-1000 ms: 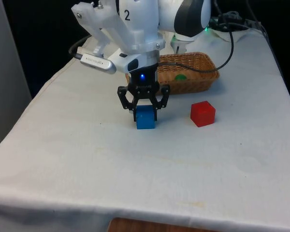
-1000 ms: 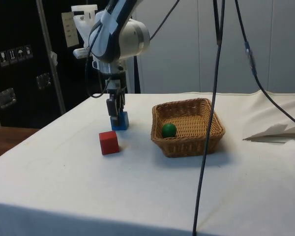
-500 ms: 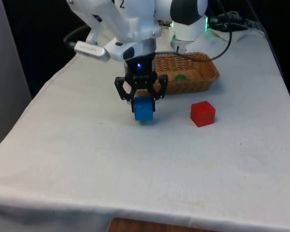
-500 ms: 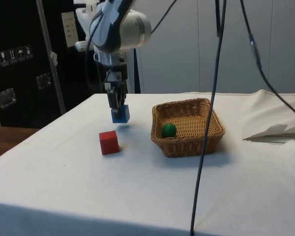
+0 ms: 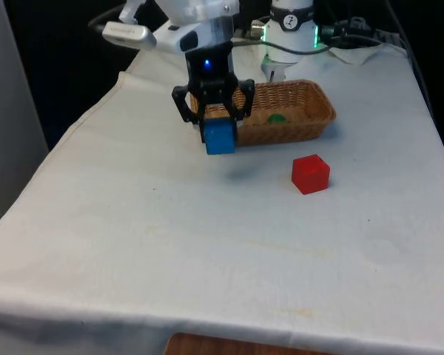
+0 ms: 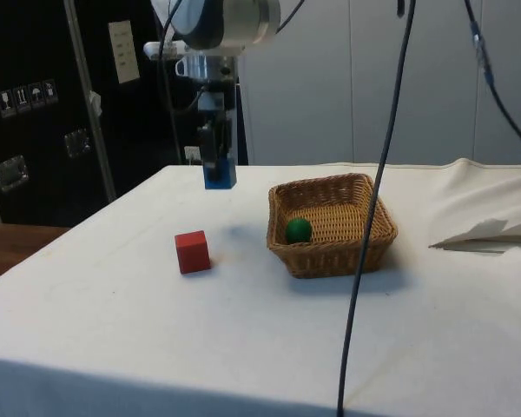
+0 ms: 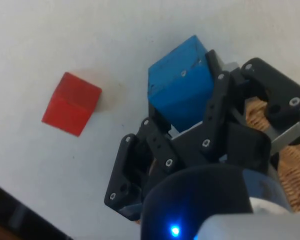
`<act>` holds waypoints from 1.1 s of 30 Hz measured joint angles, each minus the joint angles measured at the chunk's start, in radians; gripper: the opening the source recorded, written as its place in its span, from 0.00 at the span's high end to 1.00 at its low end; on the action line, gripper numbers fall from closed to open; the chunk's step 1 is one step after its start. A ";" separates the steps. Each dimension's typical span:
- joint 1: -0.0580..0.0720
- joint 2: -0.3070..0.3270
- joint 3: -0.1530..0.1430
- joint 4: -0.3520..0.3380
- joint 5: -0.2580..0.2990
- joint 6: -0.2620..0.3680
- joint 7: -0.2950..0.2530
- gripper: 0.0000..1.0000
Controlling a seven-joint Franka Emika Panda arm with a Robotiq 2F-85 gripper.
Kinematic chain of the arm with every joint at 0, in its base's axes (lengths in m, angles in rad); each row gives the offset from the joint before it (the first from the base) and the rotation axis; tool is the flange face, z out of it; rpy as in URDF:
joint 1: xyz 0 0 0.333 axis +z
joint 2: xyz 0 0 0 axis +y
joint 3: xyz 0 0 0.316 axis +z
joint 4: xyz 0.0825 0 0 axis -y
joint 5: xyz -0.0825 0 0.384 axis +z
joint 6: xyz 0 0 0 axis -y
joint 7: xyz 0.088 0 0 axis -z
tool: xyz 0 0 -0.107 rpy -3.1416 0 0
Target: Place all non-red objects into the basket.
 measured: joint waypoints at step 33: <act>-0.001 -0.296 -0.073 -0.182 -0.081 -0.120 -0.024 0.99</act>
